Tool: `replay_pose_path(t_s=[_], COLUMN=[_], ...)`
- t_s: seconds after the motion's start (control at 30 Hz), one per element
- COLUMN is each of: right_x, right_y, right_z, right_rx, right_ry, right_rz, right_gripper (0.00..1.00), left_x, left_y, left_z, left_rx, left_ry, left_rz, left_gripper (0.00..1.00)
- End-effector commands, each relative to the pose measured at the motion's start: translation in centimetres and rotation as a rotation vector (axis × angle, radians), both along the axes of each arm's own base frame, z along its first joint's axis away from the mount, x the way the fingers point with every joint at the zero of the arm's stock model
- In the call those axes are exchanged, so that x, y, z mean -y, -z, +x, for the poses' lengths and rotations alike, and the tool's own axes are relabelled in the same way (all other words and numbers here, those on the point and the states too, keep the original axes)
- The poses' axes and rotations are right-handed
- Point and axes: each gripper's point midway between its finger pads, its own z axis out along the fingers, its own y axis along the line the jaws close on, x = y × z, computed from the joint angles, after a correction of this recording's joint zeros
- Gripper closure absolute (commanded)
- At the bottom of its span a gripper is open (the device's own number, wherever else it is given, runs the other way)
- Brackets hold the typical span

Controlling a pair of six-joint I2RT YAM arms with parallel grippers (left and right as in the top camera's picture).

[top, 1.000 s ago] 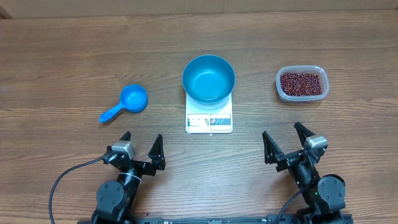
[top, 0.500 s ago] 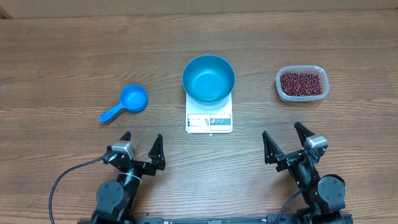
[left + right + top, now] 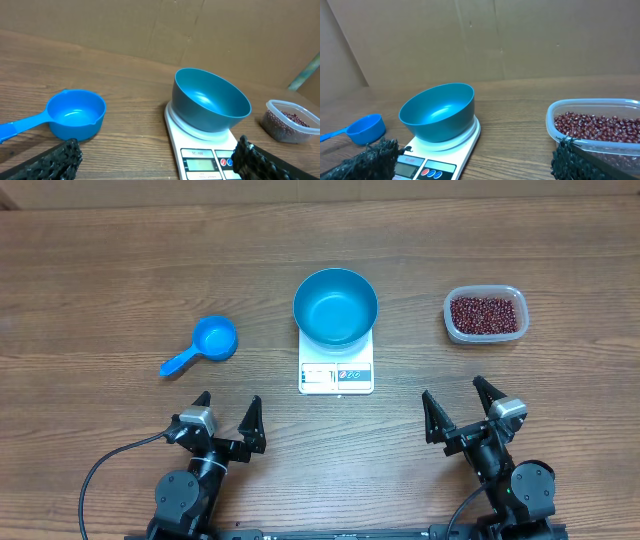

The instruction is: Scoop item into bowl and weigh 150g on scale

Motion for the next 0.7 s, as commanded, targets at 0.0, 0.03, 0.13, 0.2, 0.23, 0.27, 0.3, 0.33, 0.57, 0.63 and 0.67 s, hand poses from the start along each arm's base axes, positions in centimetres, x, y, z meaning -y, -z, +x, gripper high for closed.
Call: replay_pose_path(t_s=[0.0,0.03,0.13,0.2,0.23,0.27,0.3,0.33,0.57,0.63,0.67], right_x=[0.17,0.17,0.18,0.18,0.18,0.18,0.18,0.18,0.18,0.18,0.17], right_y=[0.15,0.15,0.15,0.15,0.15,0.15,0.15,0.15,0.15,0.15,0.15], right_z=[0.06,0.06,0.06,0.06,0.06,0.06,0.06,0.06,0.06,0.06,0.06], right_rx=[0.004,0.004,0.004,0.004,0.004,0.004,0.004,0.004,0.004,0.004,0.004], right_ry=[0.009,0.009,0.010,0.010,0.010,0.010,0.010,0.010,0.010,0.010,0.009], right_rz=[0.005,0.005,0.005,0.005,0.005,0.005,0.005,0.005,0.005,0.005,0.005], right_gripper=[0.00,0.00,0.00,0.00,0.00,0.00,0.00,0.00,0.00,0.00,0.00], left_x=[0.03,0.03,0.03,0.03,0.02,0.01,0.03,0.03,-0.30,-0.30,-0.30], left_y=[0.01,0.01,0.01,0.01,0.01,0.01,0.01,0.01,-0.01,-0.11,-0.09], left_z=[-0.01,-0.01,-0.01,-0.01,0.00,0.00,-0.01,-0.01,0.07,0.08,0.08], left_rx=[0.010,0.010,0.010,0.010,0.010,0.011,0.010,0.010,0.012,0.015,0.015], left_ry=[0.006,0.006,0.006,0.006,0.005,0.005,0.006,0.006,-0.013,-0.013,-0.013], left_rz=[0.020,0.020,0.020,0.020,0.020,0.020,0.020,0.020,0.021,0.020,0.020], left_gripper=[0.00,0.00,0.01,0.00,0.00,0.00,0.00,0.00,0.00,0.00,0.00])
